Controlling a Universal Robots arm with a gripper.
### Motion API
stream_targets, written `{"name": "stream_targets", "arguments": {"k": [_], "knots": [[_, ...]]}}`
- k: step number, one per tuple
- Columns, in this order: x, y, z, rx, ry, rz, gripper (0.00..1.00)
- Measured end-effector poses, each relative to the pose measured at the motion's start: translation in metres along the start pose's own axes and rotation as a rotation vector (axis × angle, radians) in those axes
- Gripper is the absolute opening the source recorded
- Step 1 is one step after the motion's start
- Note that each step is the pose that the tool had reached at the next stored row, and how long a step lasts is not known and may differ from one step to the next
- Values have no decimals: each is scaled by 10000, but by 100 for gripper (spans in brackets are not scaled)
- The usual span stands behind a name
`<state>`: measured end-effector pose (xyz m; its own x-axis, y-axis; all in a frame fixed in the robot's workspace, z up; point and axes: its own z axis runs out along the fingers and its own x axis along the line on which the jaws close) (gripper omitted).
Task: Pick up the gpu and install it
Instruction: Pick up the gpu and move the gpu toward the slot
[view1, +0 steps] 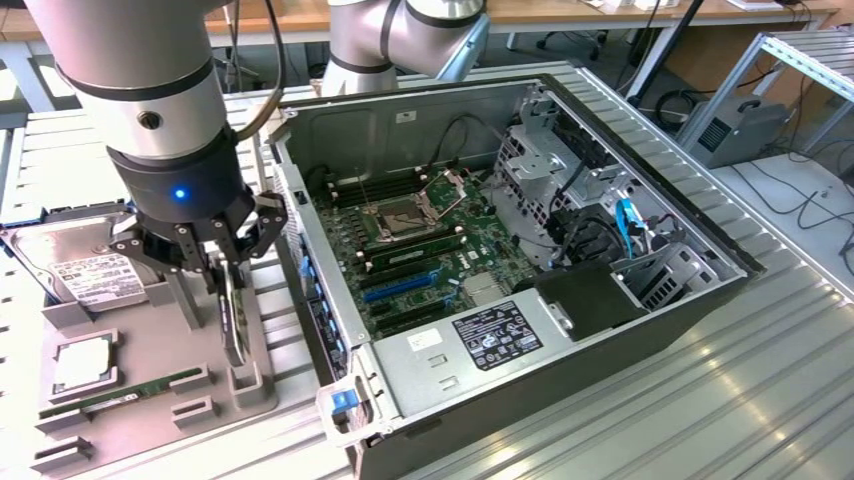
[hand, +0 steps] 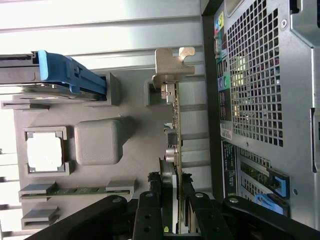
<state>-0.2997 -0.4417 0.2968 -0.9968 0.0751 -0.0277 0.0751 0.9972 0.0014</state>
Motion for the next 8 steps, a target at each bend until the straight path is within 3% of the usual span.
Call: {"name": "stream_targets", "arguments": {"k": [8], "knots": [[-1,0,-33,-1,-1,0,27]]}}
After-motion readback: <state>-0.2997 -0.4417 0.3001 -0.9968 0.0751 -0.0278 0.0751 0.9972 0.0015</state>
